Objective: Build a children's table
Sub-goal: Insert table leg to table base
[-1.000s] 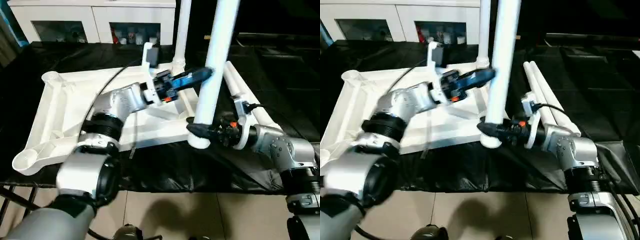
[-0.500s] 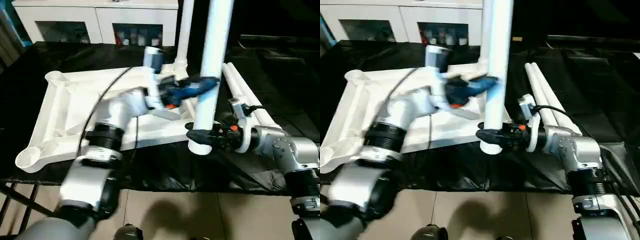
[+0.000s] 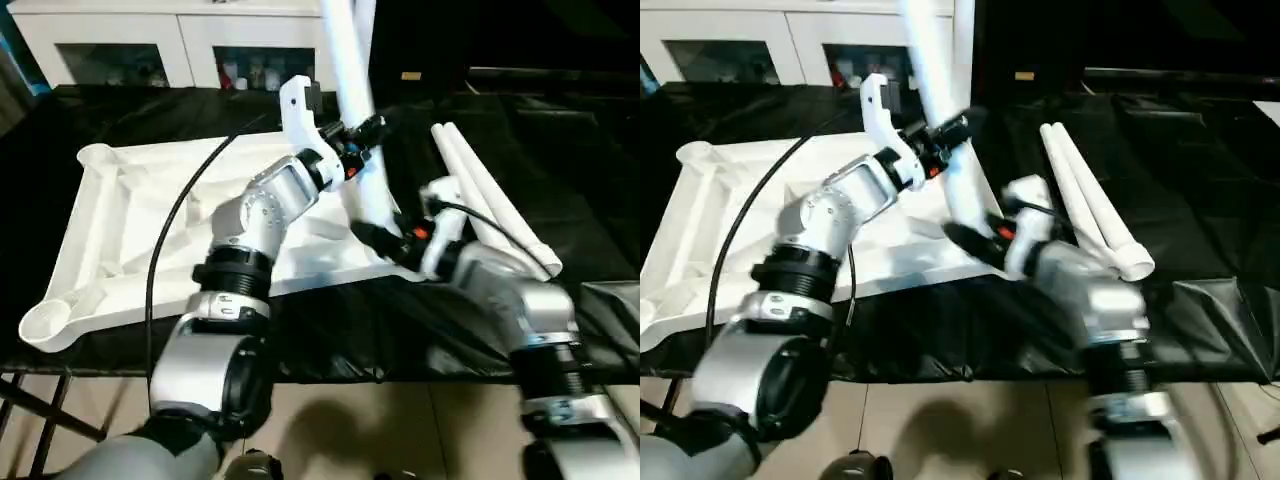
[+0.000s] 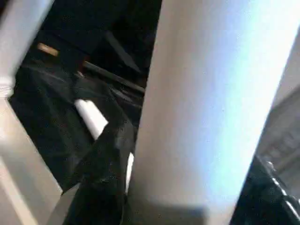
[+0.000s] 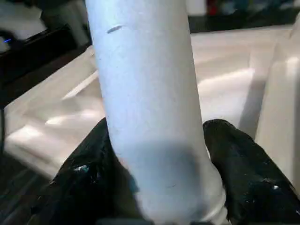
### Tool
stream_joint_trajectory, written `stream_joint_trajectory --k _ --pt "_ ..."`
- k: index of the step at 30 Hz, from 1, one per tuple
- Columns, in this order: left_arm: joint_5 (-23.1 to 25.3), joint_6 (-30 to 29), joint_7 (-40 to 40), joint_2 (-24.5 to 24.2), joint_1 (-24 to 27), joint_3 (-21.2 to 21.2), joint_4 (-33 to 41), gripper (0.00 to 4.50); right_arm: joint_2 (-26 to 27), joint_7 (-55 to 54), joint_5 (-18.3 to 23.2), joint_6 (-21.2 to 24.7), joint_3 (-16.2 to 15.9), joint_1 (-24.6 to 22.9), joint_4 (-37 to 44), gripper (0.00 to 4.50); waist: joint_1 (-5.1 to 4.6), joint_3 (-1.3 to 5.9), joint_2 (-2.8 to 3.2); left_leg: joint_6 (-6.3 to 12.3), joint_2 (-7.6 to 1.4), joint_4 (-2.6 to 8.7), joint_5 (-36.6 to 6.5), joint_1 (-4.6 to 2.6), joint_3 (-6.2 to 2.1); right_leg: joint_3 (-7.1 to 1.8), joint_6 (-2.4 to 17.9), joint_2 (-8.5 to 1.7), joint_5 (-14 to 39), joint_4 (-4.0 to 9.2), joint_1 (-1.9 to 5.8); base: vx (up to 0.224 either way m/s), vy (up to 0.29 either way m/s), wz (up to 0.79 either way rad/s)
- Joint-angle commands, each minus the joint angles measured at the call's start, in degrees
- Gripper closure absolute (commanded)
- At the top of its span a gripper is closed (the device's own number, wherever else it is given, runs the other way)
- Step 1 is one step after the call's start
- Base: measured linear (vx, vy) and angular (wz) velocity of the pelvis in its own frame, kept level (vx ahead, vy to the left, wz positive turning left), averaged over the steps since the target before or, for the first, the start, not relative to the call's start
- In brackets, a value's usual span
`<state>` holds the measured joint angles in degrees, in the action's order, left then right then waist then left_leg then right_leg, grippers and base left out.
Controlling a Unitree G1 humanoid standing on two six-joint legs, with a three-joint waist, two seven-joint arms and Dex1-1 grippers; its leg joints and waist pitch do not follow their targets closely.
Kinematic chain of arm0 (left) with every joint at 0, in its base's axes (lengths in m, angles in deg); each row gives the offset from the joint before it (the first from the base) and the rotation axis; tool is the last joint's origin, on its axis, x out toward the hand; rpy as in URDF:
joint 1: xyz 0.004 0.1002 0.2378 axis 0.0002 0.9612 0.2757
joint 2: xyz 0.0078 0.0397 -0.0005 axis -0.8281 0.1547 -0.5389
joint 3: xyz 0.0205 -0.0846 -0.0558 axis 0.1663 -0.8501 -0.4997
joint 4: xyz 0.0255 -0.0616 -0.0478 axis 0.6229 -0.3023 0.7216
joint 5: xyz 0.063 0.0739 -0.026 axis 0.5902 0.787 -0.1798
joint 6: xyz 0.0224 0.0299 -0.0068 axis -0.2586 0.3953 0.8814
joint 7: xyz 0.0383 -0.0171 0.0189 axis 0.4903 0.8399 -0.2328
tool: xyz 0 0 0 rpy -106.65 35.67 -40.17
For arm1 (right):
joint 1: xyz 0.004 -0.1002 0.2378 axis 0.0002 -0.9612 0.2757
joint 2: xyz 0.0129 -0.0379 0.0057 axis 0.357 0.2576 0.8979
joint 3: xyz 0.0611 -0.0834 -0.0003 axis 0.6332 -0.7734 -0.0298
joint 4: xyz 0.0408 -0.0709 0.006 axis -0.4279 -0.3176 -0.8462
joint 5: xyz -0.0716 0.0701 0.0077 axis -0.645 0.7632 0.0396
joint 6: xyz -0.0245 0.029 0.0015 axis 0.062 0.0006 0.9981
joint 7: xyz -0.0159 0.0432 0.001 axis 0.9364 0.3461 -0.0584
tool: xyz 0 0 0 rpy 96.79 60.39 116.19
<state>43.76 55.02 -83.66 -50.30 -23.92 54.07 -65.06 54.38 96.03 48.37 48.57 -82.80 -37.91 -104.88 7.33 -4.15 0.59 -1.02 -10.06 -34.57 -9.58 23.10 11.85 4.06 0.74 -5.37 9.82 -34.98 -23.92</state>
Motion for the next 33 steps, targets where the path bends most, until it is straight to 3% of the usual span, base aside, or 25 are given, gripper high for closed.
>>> stream_joint_trajectory --k 1,4,11,12,14,17,20,23,25,28,30,33 --pt "1.0 0.4 2.7 0.7 1.0 0.3 0.4 2.17 0.8 -2.1 -0.2 -1.9 0.3 0.2 3.5 1.91 -0.27 5.12 -1.25 4.36 -2.97 3.44 -5.8 -1.69 -1.67 -2.34 11.7 -3.57 8.9 3.88 3.25 0.000 0.000 0.00" --pt "1.3 1.6 5.1 1.1 1.4 0.3 0.6 2.44 2.7 -5.6 0.0 -1.9 1.0 0.5 4.8 1.91 -0.36 5.12 -1.05 3.83 -2.96 3.51 -6.0 -1.69 -1.73 -2.42 11.4 -3.61 8.4 3.87 3.25 0.000 0.000 0.00" --pt "1.0 3.7 4.4 1.9 1.9 1.2 2.1 2.58 3.6 -6.0 0.4 -1.3 0.9 -0.5 7.3 1.91 -0.49 5.22 -0.61 3.67 -2.84 3.49 -5.9 -1.60 -1.75 -2.42 11.6 -3.56 5.8 3.74 3.43 0.000 0.000 0.00" --pt "0.9 3.5 4.0 1.7 1.9 1.6 2.4 2.59 3.4 -5.4 0.7 -1.4 1.0 -0.6 7.7 1.35 -0.58 5.26 -0.69 3.74 -2.80 3.45 -5.8 -1.50 -1.77 -2.42 11.9 -3.54 5.1 3.58 3.54 0.000 0.000 0.00" --pt "0.7 3.3 3.1 1.4 1.7 1.9 2.3 2.60 3.0 -4.3 2.2 -0.7 2.0 -0.6 7.7 1.21 -0.73 5.24 -0.67 3.78 -2.78 3.48 -6.2 -1.53 -1.76 -2.39 12.1 -3.60 5.6 3.68 3.58 0.000 0.000 0.00" --pt "0.2 2.7 1.2 0.5 1.4 2.6 2.3 2.61 0.4 -0.4 4.7 1.2 3.3 -0.3 7.6 1.11 -0.75 5.19 -0.62 4.08 -2.78 3.43 -6.8 -1.58 -1.75 -2.38 12.0 -3.55 6.2 3.75 3.67 0.000 0.000 0.00" --pt "-0.5 1.8 -1.8 -0.6 0.9 3.1 2.3 2.63 -3.7 5.4 9.0 4.9 6.2 0.9 6.8 0.74 -0.65 5.23 -0.78 4.99 -2.76 3.27 -6.0 -1.66 -1.68 -2.39 12.6 -3.46 5.1 3.61 3.82 0.000 0.000 0.00" --pt "-1.0 1.0 -4.7 -1.3 1.0 4.4 3.1 2.63 -7.0 9.0 12.3 8.0 9.5 2.6 4.1 0.72 -0.48 5.33 -0.94 5.41 -2.71 3.09 -5.0 -1.62 -1.67 -2.32 13.3 -3.54 4.7 3.39 3.89 0.000 0.000 0.00" --pt "-2.1 -0.6 -8.0 -1.6 1.6 5.5 4.8 2.63 -9.9 12.5 13.0 9.5 10.0 3.7 1.8 0.70 -0.47 5.32 -0.92 5.37 -2.64 2.92 -4.7 -1.54 -1.50 -2.34 14.1 -3.54 4.5 3.41 3.81 0.000 0.000 0.00" --pt "-2.9 -2.2 -11.4 -1.8 2.4 7.1 6.6 2.63 -13.0 17.5 13.4 11.4 7.8 4.1 0.7 0.70 -0.39 5.39 -1.07 5.81 -2.71 2.81 -4.3 -1.44 -1.55 -2.25 14.8 -3.64 3.9 3.22 4.07 0.000 0.000 0.00" --pt "-3.4 -3.4 -13.4 -2.1 2.4 7.9 7.4 2.63 -15.1 22.3 14.2 13.4 4.6 3.8 1.5 0.70 -0.36 5.40 -1.00 6.43 -2.80 2.72 -3.9 -1.45 -1.59 -2.21 14.9 -3.50 3.3 3.12 4.00 0.000 0.000 0.00" --pt "-3.5 -4.0 -14.3 -2.2 2.2 8.3 7.5 2.63 -15.7 24.3 13.6 13.8 2.7 4.0 1.7 0.70 -0.43 5.29 -1.10 6.23 -2.83 2.69 -4.9 -1.28 -1.55 -2.14 14.6 -3.59 5.6 3.38 4.00 0.000 0.000 0.00"
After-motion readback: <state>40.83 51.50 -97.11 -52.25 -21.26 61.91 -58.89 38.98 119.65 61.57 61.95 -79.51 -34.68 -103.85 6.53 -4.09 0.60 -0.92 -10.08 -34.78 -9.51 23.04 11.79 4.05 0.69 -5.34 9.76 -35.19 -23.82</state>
